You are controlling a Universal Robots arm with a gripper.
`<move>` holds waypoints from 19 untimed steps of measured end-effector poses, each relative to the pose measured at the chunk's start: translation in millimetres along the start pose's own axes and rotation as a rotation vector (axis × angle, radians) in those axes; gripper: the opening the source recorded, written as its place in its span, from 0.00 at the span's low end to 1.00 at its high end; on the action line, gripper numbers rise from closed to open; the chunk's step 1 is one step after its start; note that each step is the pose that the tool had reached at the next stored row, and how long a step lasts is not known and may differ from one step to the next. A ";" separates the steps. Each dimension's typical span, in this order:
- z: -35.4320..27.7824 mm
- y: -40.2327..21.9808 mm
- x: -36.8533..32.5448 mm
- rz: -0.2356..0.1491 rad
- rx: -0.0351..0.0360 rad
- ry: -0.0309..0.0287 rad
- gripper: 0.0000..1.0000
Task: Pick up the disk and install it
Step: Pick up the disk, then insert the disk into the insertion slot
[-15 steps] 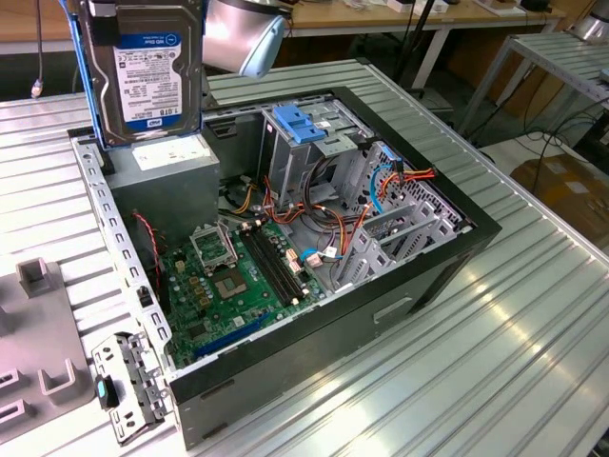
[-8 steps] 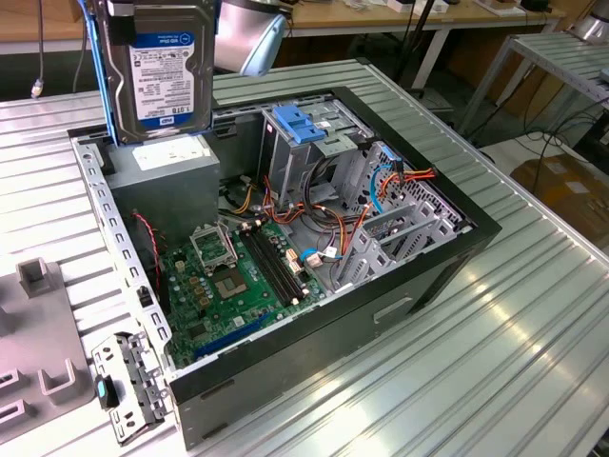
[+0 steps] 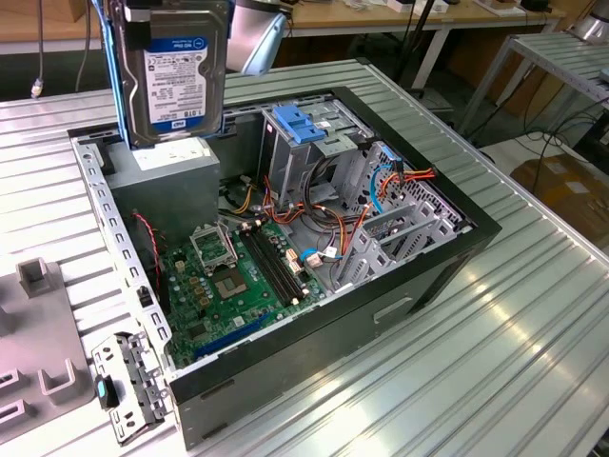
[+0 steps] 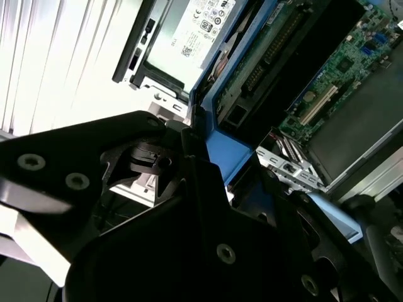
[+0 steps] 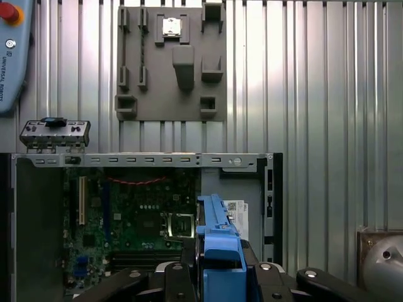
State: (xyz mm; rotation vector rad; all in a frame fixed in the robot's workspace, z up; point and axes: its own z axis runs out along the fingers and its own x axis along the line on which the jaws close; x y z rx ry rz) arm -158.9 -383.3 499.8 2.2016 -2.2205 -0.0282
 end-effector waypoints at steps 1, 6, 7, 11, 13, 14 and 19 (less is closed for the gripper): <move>0.2 -0.5 0.8 0.000 0.0000 -0.0001 0.37; 0.7 -10.9 2.3 0.000 0.0000 0.0000 0.37; 0.7 -13.2 2.4 0.000 0.0000 0.0000 0.37; 0.6 -25.8 2.3 0.000 0.0000 0.0000 0.37; 0.6 -26.4 2.4 0.000 0.0000 -0.0001 0.37; 0.6 -26.5 2.3 0.000 0.0000 0.0000 0.37; 0.6 -26.7 2.3 0.000 0.0000 0.0000 0.37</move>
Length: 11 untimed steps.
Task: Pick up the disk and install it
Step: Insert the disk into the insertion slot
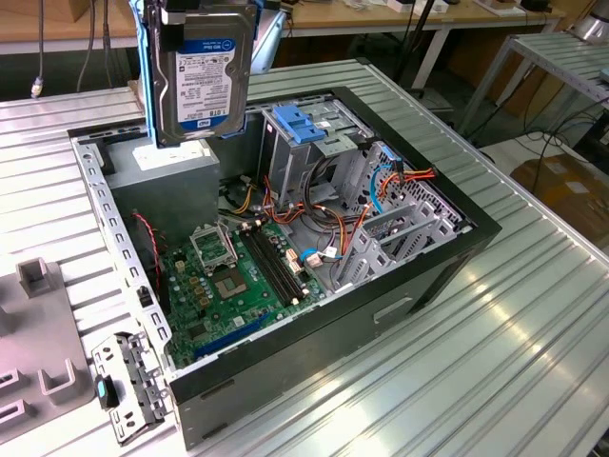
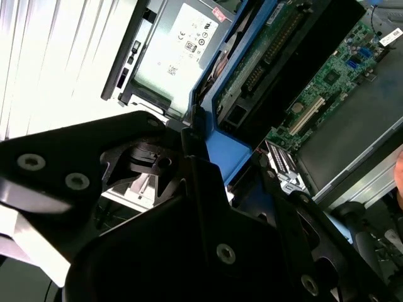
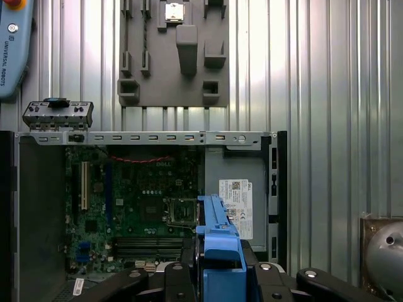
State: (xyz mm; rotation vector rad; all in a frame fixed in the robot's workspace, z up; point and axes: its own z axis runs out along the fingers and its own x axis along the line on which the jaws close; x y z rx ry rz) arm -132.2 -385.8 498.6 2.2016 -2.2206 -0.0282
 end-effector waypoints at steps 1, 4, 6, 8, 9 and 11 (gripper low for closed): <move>0.0 0.0 0.0 0.000 0.0000 0.0000 0.37; 0.0 -0.1 0.1 0.000 0.0000 0.0000 0.37; 0.0 -0.1 0.8 0.000 0.0000 -0.0001 0.37; 0.0 -0.1 2.5 0.000 0.0000 0.0000 0.37; 0.0 0.0 3.2 0.000 0.0000 0.0000 0.37; 0.0 -0.1 5.7 0.000 0.0000 0.0001 0.37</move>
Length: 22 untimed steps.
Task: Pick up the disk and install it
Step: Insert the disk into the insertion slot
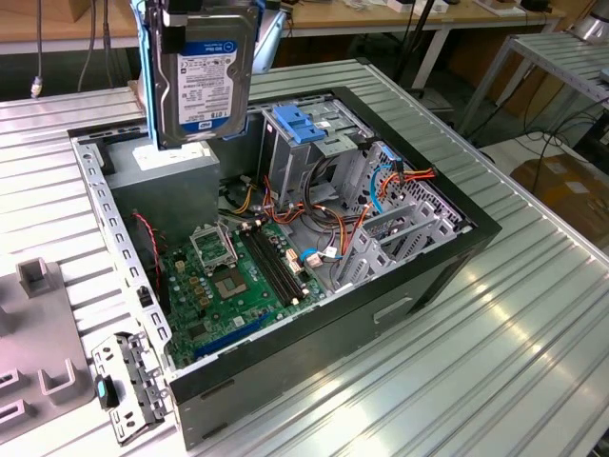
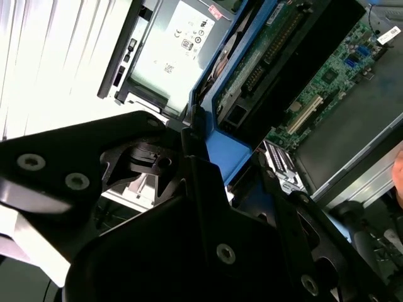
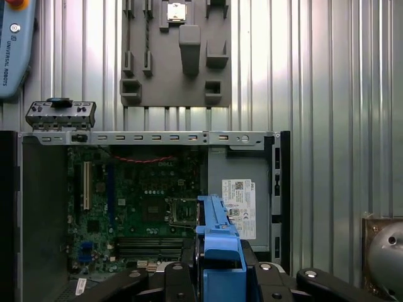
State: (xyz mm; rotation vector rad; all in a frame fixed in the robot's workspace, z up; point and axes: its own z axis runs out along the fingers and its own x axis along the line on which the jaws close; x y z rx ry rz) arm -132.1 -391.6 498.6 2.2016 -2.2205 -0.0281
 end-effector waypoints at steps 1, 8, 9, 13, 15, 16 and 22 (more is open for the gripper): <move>0.0 0.0 2.2 0.000 0.0000 0.0000 0.37; 0.3 -0.1 14.1 0.000 0.0011 -0.0001 0.37; 0.4 -0.1 16.2 0.000 0.0016 -0.0001 0.37; 0.8 -0.2 24.0 0.000 0.0036 -0.0004 0.37; 0.8 -0.2 25.9 0.000 0.0039 -0.0003 0.37; 0.9 -0.2 26.8 0.000 0.0041 -0.0004 0.37; 0.9 -0.3 33.9 0.000 0.0041 -0.0003 0.37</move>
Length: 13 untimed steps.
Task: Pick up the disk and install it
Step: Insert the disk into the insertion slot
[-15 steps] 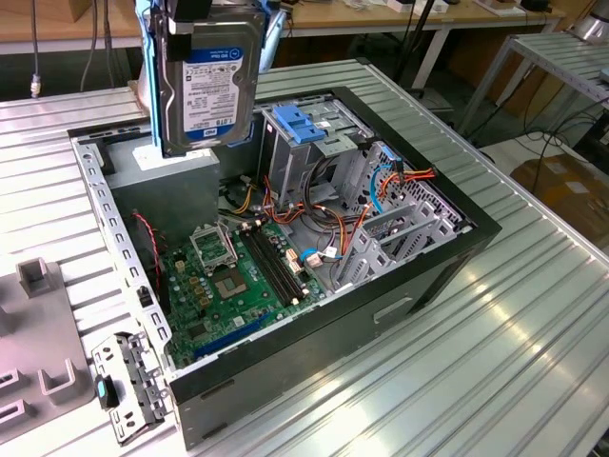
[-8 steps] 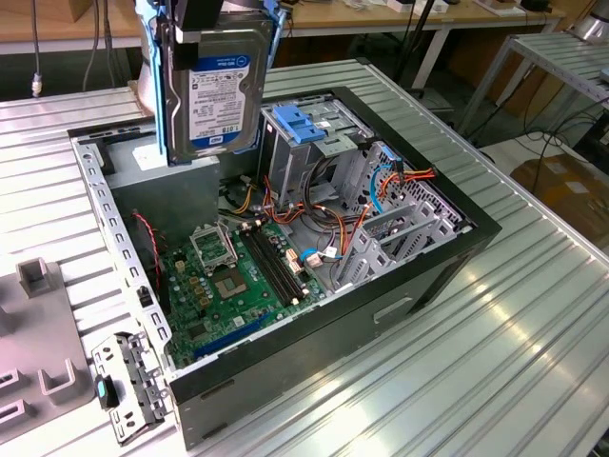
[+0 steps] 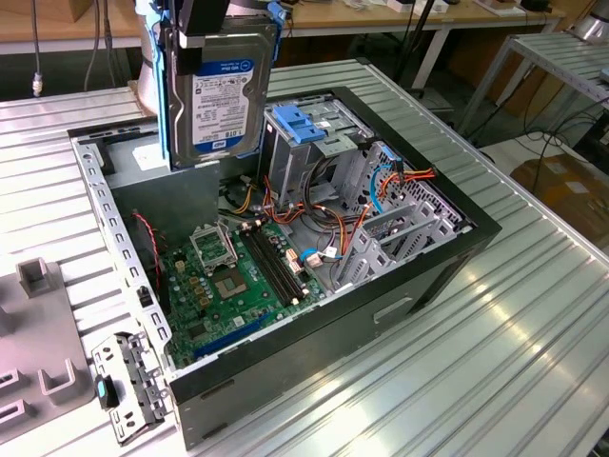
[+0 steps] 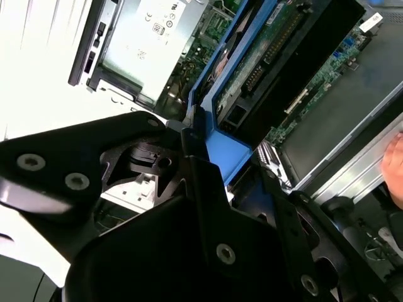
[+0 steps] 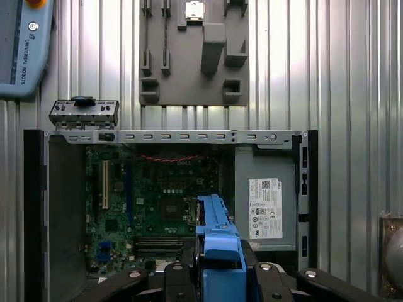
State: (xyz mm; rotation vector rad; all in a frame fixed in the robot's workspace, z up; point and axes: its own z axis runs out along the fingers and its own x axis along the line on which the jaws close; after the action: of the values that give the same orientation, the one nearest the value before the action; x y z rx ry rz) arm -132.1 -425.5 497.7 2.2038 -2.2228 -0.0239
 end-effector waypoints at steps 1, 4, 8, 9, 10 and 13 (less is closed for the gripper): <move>0.0 0.0 1.1 0.000 0.0000 -0.0001 0.37; 0.0 0.0 3.6 0.000 0.0000 0.0000 0.37; 0.0 -0.1 7.0 0.000 0.0000 -0.0001 0.37; 0.0 -0.1 7.9 0.000 0.0000 0.0000 0.37; 0.0 -0.1 8.7 0.000 0.0000 -0.0001 0.37; 0.1 -0.1 11.9 0.000 0.0001 -0.0002 0.37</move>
State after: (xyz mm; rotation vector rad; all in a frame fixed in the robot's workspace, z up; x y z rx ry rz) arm -132.2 -437.4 497.6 2.2039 -2.2229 -0.0240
